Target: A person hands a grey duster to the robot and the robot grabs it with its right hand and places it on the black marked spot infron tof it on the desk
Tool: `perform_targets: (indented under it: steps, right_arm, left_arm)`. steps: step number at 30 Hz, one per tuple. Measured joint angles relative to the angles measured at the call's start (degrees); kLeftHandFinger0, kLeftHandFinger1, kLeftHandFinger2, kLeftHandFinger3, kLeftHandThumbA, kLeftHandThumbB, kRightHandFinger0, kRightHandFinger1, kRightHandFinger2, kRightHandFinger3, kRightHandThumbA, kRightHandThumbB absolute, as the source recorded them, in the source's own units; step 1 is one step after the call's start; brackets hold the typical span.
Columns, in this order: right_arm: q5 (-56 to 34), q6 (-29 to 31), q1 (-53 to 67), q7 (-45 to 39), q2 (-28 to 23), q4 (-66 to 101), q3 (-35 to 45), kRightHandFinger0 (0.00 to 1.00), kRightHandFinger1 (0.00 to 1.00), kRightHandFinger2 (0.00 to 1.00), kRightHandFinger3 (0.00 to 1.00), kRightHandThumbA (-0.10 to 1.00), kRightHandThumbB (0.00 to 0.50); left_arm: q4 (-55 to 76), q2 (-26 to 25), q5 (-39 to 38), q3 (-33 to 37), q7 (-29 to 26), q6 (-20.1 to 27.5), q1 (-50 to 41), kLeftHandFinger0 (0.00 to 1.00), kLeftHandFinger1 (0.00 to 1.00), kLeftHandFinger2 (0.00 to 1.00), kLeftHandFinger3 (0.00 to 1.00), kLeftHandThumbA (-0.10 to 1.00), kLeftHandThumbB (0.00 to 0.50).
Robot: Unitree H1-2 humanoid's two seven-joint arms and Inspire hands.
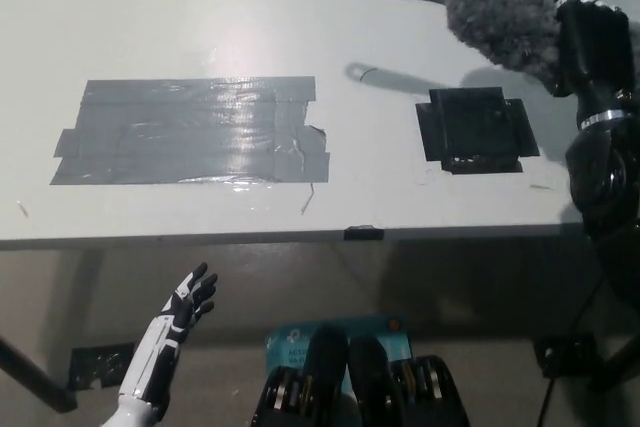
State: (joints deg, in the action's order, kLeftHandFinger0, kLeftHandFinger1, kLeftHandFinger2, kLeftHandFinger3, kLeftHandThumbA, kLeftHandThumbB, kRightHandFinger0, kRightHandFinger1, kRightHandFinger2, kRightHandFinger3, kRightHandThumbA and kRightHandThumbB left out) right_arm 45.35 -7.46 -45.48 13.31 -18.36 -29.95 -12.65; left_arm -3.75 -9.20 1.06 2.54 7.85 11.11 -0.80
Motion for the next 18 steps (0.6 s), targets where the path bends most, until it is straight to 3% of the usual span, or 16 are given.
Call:
perform_targets:
  steps: [2, 3, 4, 5, 6, 7, 9, 14, 18]
  right_arm:
    - [-0.03, 0.54, -0.10, 0.39, 0.04, -1.19, -0.18, 0.00, 0.44, 0.86, 0.83, -0.10, 0.216]
    - [-0.11, 1.34, -0.21, 0.75, 0.12, -2.74, -0.39, 0.02, 0.41, 0.79, 0.80, -0.10, 0.226]
    - [-0.13, 1.56, -0.24, 0.85, 0.16, -3.20, -0.51, 0.00, 0.36, 0.69, 0.70, -0.10, 0.229]
    - [-0.14, 1.79, -0.26, 0.88, 0.29, -4.29, -0.81, 0.07, 0.41, 0.71, 0.71, -0.02, 0.238]
    - [-0.15, 1.83, -0.27, 0.86, 0.43, -4.89, -1.03, 0.57, 0.90, 1.00, 1.00, 0.33, 0.282]
    - [-0.33, 1.43, -0.30, -0.24, 0.57, -5.37, -1.40, 0.96, 1.00, 1.00, 1.00, 0.52, 0.356]
    - [-0.88, 0.76, -0.30, -2.60, 0.74, -5.52, -1.93, 1.00, 1.00, 1.00, 1.00, 0.62, 0.424]
    - [-2.71, -0.87, -0.30, -9.32, 0.89, -5.52, -2.71, 1.00, 1.00, 1.00, 1.00, 0.73, 0.497]
    - [-4.28, -1.85, -0.30, -14.50, 0.80, -5.13, -3.31, 1.00, 1.00, 1.00, 1.00, 0.78, 0.500]
  left_arm:
    - [0.00, 0.00, 0.01, 0.00, 0.05, -0.09, 0.08, 1.00, 1.00, 1.00, 1.00, 1.00, 0.214]
    - [0.01, 0.00, 0.01, 0.00, 0.14, -0.14, 0.17, 1.00, 1.00, 1.00, 1.00, 1.00, 0.208]
    - [0.01, 0.00, 0.01, 0.00, 0.16, -0.16, 0.19, 1.00, 1.00, 1.00, 1.00, 1.00, 0.207]
    - [0.01, -0.01, 0.02, 0.00, 0.18, -0.19, 0.29, 1.00, 1.00, 1.00, 1.00, 1.00, 0.207]
    - [0.01, -0.02, 0.03, 0.00, 0.18, -0.21, 0.39, 1.00, 1.00, 1.00, 1.00, 1.00, 0.208]
    - [0.03, -0.02, 0.03, 0.00, 0.18, -0.25, 0.51, 1.00, 1.00, 1.00, 1.00, 1.00, 0.209]
    - [0.03, -0.02, 0.04, 0.00, 0.18, -0.33, 0.65, 1.00, 1.00, 1.00, 1.00, 1.00, 0.216]
    - [0.03, -0.02, 0.11, -0.01, 0.18, -0.51, 0.76, 1.00, 1.00, 1.00, 1.00, 0.99, 0.204]
    - [0.03, -0.02, 0.08, -0.02, 0.19, -0.54, 1.04, 1.00, 1.00, 1.00, 1.00, 0.97, 0.193]
